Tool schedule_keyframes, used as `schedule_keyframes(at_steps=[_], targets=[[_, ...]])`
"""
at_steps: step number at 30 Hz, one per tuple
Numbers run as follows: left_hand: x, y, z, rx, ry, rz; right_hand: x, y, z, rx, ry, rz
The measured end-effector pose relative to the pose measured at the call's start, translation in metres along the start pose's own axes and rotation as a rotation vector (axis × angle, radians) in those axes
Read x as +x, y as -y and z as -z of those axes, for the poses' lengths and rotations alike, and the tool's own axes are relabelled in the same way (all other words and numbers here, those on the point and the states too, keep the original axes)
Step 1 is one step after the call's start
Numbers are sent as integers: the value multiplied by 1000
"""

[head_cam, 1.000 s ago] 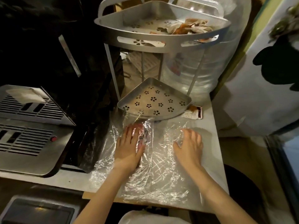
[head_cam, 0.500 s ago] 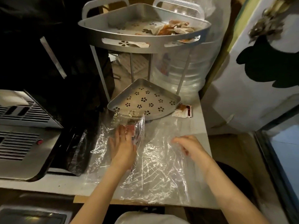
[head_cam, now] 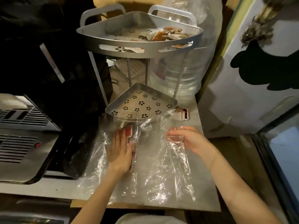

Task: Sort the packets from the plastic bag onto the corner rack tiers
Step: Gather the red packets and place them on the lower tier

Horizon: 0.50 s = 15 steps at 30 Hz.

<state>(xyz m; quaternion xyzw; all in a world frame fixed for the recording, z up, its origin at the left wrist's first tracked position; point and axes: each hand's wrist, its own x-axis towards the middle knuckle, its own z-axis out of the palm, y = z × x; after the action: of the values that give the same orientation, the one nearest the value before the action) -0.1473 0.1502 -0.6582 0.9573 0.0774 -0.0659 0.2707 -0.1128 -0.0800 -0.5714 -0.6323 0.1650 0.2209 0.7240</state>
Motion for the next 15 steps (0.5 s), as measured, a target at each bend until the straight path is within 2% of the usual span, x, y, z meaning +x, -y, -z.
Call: schedule_keyframes(at_steps=[3, 8, 15], targets=[[3, 2, -1, 4, 16, 25, -4, 13, -4, 57, 39, 23], [3, 3, -5, 140, 56, 22, -13, 35, -12, 136, 123, 83], [1, -1, -9, 370, 107, 2, -30, 62, -26, 16, 167, 230]])
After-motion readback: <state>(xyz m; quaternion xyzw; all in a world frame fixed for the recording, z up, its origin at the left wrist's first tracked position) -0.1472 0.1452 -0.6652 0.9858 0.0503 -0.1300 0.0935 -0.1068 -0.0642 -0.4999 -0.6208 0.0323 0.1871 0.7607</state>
